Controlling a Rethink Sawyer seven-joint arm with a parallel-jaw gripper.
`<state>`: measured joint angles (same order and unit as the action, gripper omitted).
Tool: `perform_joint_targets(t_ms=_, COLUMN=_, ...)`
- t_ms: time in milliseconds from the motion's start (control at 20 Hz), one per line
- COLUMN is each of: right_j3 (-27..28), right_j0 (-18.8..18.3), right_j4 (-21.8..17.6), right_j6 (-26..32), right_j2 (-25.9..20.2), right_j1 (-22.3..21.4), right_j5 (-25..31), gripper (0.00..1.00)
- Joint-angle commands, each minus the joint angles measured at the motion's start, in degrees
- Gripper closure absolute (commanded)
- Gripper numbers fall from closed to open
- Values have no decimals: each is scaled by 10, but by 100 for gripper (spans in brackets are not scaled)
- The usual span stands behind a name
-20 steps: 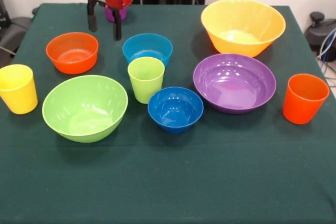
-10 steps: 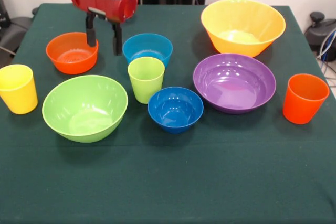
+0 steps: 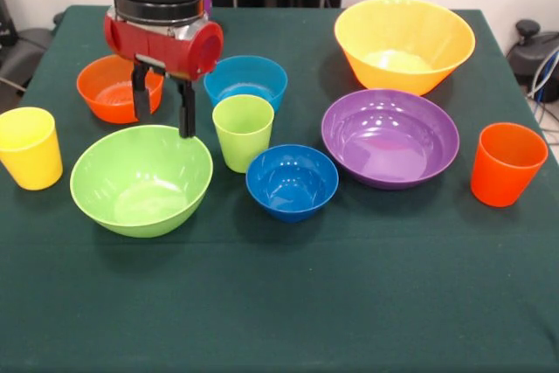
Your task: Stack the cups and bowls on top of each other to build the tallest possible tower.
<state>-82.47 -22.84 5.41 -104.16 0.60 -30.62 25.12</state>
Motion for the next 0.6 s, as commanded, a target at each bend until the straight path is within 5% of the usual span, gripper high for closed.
perform_joint_targets(t_ms=50, right_j3=50, right_j0=24, right_j4=23, right_j6=-78, right_j2=-45, right_j1=41, right_j5=30, gripper=0)
perform_joint_targets(t_ms=600, right_j3=80, right_j0=56, right_j4=58, right_j6=-100, right_j2=-21, right_j1=43, right_j5=74, gripper=0)
